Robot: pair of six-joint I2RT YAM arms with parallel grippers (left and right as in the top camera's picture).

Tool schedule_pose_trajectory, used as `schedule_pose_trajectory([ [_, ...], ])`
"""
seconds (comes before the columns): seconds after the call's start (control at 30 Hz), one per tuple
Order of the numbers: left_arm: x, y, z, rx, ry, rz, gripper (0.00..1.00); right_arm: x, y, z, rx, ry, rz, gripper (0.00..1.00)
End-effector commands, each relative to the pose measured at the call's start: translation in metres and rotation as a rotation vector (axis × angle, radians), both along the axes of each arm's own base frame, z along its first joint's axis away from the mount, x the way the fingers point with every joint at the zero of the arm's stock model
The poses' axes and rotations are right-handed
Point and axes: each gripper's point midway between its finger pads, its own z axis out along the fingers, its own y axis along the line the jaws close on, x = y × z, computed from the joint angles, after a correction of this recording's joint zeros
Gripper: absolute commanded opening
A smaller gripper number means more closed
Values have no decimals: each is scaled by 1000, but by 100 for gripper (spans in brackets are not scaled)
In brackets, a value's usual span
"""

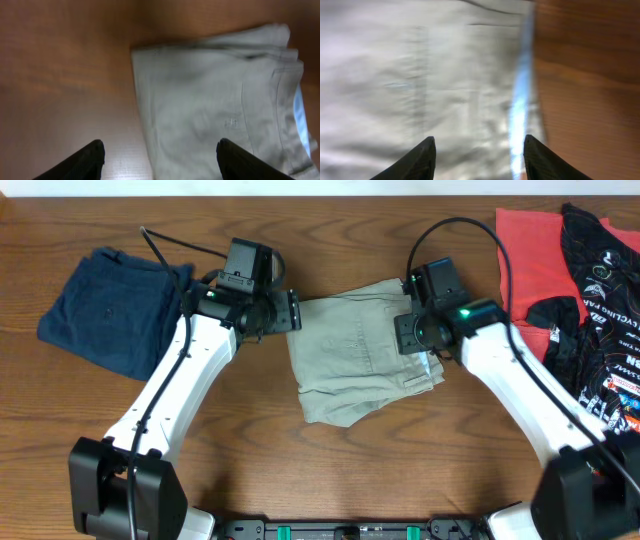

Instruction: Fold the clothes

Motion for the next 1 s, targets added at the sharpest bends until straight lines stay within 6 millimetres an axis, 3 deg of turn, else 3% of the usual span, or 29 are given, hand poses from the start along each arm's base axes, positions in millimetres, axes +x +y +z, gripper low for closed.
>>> schedule_pose_trajectory([
  [0.0,20,5,-7,70,-51,-24,74,-33,40,0,189,142,112,54],
  [0.1,36,1,-25,75,-61,-37,74,-52,43,-9,186,217,131,53],
  [0.3,56,-6,-71,95,-43,-63,74,-70,52,-27,167,261,168,54],
  [0.53,58,-7,-122,116,34,-68,74,-90,56,-62,170,288,166,54],
  [0.73,33,1,-151,151,171,-75,74,-95,41,-89,123,273,142,53],
  [0.97,-38,19,-162,204,474,-71,63,-62,-23,-103,-133,129,-35,56],
])
